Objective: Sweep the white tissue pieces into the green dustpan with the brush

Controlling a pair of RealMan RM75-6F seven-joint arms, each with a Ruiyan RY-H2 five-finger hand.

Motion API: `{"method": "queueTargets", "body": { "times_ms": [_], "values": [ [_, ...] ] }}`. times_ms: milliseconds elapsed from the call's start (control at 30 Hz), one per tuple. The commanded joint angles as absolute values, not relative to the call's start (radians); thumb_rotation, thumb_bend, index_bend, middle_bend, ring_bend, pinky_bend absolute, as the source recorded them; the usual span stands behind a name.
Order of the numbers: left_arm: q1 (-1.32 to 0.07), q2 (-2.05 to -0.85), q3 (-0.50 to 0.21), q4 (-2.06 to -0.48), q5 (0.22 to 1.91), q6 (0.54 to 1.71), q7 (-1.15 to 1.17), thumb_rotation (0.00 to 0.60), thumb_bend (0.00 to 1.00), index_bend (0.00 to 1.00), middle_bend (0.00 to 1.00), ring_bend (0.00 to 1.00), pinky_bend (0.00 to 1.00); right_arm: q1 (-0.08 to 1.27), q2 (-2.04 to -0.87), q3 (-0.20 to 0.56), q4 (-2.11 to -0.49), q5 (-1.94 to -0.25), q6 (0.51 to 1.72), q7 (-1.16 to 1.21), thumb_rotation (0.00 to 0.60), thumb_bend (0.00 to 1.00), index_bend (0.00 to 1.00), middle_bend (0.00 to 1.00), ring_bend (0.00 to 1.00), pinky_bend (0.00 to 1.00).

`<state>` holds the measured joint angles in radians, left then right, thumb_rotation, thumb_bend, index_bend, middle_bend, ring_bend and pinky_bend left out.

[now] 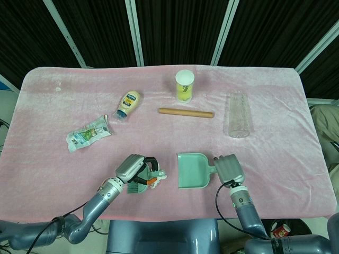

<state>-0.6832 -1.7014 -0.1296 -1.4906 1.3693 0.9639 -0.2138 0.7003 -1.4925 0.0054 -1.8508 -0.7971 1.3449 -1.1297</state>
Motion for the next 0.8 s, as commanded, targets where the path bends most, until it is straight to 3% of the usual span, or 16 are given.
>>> {"method": "queueTargets", "body": {
  "times_ms": [33,800],
  "values": [
    [-0.683,-1.700,-0.129,-1.490,1.372,0.965,-0.216,0.600,0.39,0.58,0.61,0.91,1.00,0.700,-1.491,0.005,-1.851,-0.797,1.344,-1.130,0.600,0.47,0.66,0.61,0.68,0.82],
    [-0.683,-1.701,-0.122,-1.500,1.382,0.971,-0.221,0.600,0.39,0.58,0.61,0.91,1.00,0.693,-1.462,-0.036,-1.869,-0.808,1.314,-1.143,0.600,0.47,0.66,0.61,0.68,0.82]
  ]
}}
